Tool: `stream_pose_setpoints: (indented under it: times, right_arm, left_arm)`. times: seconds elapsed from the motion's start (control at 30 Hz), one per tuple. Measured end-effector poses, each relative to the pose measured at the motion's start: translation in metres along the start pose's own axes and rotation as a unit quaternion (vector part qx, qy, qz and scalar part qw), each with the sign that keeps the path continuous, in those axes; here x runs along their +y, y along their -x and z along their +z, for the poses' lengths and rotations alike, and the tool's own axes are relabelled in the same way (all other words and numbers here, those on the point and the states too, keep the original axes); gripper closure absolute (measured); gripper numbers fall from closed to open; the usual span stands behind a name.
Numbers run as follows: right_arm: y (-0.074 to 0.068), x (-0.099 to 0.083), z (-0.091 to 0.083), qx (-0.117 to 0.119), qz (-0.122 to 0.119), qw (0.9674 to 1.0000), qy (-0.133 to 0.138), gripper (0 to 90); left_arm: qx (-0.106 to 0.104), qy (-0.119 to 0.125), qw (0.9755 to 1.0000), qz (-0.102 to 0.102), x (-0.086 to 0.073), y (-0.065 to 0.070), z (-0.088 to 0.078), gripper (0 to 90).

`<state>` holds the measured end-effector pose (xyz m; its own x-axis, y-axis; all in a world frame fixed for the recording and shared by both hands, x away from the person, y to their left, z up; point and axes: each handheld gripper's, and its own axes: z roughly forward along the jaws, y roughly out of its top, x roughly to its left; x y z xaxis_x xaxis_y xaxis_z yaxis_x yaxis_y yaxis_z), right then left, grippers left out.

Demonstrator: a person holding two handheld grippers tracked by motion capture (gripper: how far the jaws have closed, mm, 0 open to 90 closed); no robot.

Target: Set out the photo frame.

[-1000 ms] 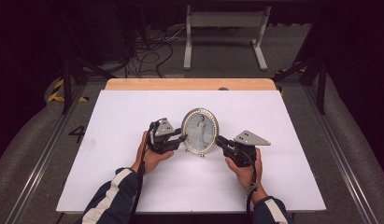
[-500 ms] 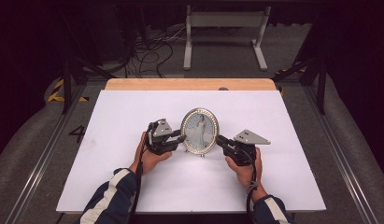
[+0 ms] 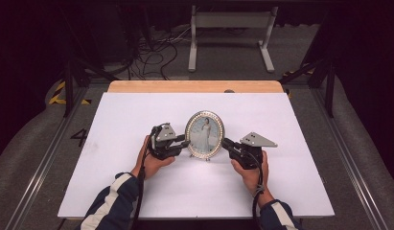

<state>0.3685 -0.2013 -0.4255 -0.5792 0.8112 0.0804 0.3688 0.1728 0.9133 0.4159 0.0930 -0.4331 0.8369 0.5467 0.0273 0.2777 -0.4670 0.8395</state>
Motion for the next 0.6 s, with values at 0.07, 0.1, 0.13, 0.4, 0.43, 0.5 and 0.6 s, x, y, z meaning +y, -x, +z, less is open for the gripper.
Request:
stream_pose_setpoints:
  times: [0.07, 0.1, 0.13, 0.4, 0.43, 0.5, 0.6]
  right_arm:
    - [0.0001, 0.0001, 0.0002, 0.001, 0.001, 1.0000, -0.001, 82.8]
    - [0.0003, 0.0002, 0.0004, 0.001, 0.001, 1.0000, 0.000, 82.8]
    - [0.0003, 0.0001, 0.0006, 0.001, 0.002, 1.0000, 0.000, 82.8]
    - [0.0008, 0.0007, 0.0019, -0.001, 0.003, 1.0000, 0.000, 82.7]
    - [0.0011, 0.0008, 0.0020, -0.001, 0.003, 1.0000, 0.000, 82.8]
    - [0.0014, 0.0010, 0.0024, 0.000, 0.003, 1.0000, 0.000, 82.8]
    - [0.0013, 0.0019, 0.0031, -0.003, 0.000, 1.0000, -0.002, 82.7]
  left_arm:
    - [0.000, -0.003, 1.0000, 0.003, 0.0000, 0.0003, -0.0003, 70.2]
    - [0.002, -0.005, 1.0000, 0.002, 0.0000, 0.0008, -0.0004, 70.2]
    - [0.002, -0.007, 1.0000, 0.004, 0.0001, 0.0009, -0.0005, 70.2]
    - [-0.003, -0.007, 1.0000, 0.000, -0.0009, 0.0015, -0.0011, 70.7]
    - [-0.005, -0.006, 1.0000, 0.000, -0.0011, 0.0011, -0.0011, 70.7]
    - [-0.007, -0.006, 1.0000, 0.000, -0.0014, 0.0007, -0.0011, 70.8]
    - [-0.007, -0.008, 0.9999, 0.004, -0.0015, 0.0009, -0.0020, 70.8]
